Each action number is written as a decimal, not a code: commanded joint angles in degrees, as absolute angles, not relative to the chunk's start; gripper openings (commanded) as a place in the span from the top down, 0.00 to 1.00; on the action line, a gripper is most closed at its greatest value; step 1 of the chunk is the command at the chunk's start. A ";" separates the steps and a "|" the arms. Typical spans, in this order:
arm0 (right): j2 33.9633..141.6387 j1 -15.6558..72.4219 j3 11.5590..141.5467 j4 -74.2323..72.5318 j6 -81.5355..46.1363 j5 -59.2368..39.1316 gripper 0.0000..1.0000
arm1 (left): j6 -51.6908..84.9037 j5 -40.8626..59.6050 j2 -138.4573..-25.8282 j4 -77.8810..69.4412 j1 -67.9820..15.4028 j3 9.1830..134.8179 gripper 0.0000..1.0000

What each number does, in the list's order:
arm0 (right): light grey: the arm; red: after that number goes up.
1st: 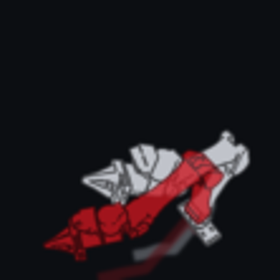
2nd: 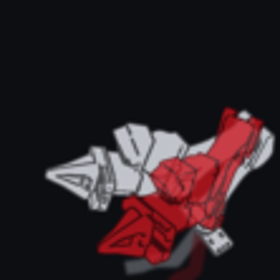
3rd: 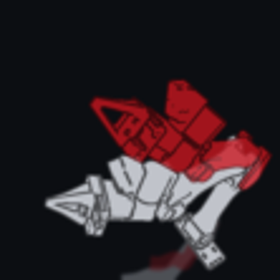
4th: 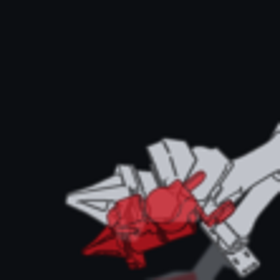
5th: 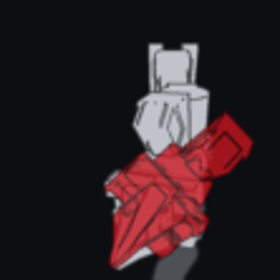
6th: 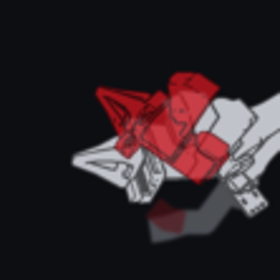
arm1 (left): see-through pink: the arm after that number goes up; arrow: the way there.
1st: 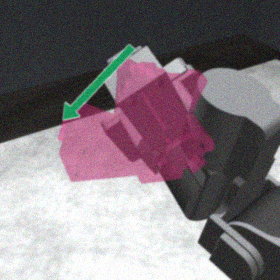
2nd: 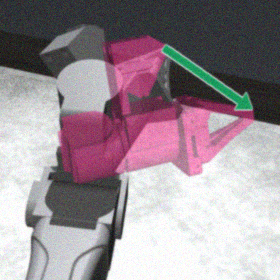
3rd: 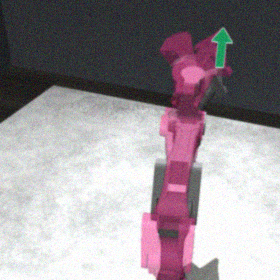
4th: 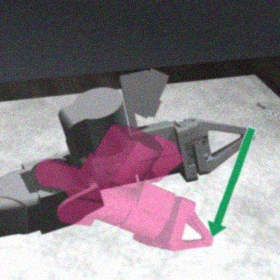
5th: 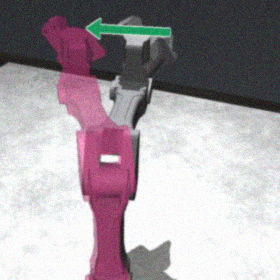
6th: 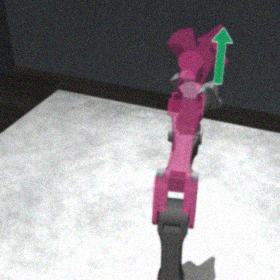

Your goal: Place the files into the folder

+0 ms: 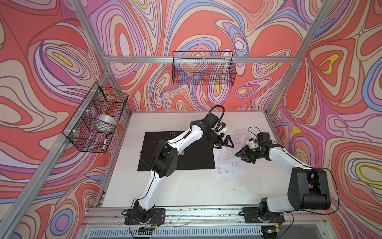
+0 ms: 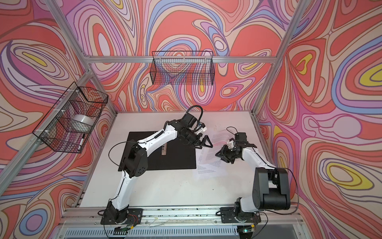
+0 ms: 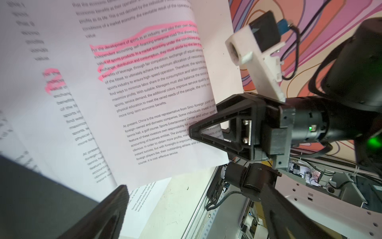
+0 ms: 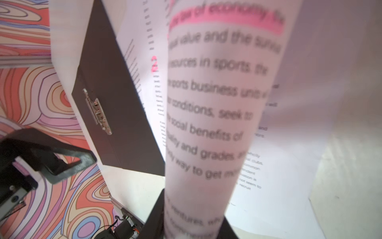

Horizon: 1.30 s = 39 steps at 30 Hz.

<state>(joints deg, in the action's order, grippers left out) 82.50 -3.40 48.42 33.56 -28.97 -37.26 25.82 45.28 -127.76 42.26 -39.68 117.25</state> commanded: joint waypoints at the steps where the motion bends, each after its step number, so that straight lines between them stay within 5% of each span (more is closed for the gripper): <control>1: 79.55 -3.26 48.91 33.23 -27.25 -41.93 0.73 | 22.14 40.25 -121.11 45.91 -35.17 119.49 0.00; 11: 77.23 1.42 54.83 32.49 -28.93 -51.76 0.77 | 20.39 37.45 -110.45 47.19 -21.77 120.48 0.00; 27: 88.85 20.60 67.29 15.90 -41.68 -46.30 0.89 | 19.67 38.30 -100.69 46.35 -13.27 111.15 0.00; 39: 90.84 22.31 55.40 7.26 -49.40 -31.85 0.84 | 19.01 35.53 -98.41 45.17 -13.10 107.03 0.00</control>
<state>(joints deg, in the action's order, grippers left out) 90.59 21.21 57.56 8.32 -48.07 -37.89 20.14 36.73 -99.48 45.23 -13.39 107.79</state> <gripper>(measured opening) 0.155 0.996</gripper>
